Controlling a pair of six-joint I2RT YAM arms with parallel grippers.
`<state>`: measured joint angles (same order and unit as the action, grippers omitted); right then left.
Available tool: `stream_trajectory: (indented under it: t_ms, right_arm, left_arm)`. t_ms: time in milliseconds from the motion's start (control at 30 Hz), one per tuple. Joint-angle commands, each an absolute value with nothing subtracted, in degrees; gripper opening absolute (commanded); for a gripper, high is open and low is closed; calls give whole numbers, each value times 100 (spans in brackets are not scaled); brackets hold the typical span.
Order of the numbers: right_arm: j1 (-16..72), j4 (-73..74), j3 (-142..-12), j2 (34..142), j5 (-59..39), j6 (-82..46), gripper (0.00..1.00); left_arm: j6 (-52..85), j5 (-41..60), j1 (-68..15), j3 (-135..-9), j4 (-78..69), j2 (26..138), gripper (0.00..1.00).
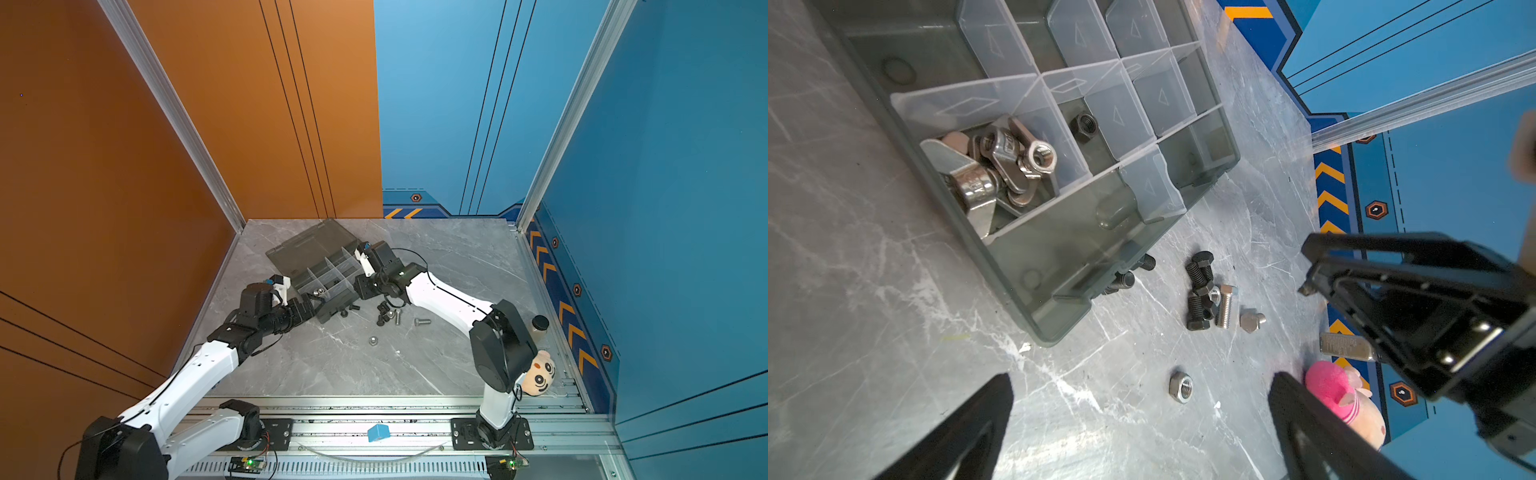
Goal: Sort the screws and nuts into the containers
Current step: 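Draw the right gripper back from the box toward the loose bolts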
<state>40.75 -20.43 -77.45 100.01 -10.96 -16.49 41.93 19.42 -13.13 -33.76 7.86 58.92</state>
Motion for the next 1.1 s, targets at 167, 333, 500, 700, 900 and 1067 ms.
stream_trajectory:
  t_ms: [167,333,500,700,900,1067]
  right_arm:
    - [3867,-2182,-6466,9441,-674,-1905,42]
    - [3828,-1947,-6015,9430,-898,-2060,42]
    - [3817,-1804,-5936,9617,-1119,-2166,42]
    - [3814,-1615,-5941,9858,-1378,-2285,42]
    - [3814,-1375,-5889,10052,-1622,-2424,42]
    - [3814,-1254,-5872,10176,-1746,-2504,42]
  left_arm:
    - [4263,2041,-1342,-3384,690,5997,98]
    - [4280,2023,-1396,-3399,631,6089,98]
    - [4271,2000,-1440,-3426,624,6133,98]
    - [4271,1974,-1459,-3428,642,6135,98]
    - [4276,1960,-1470,-3456,659,6147,98]
    - [4263,1943,-1485,-3454,665,6156,98]
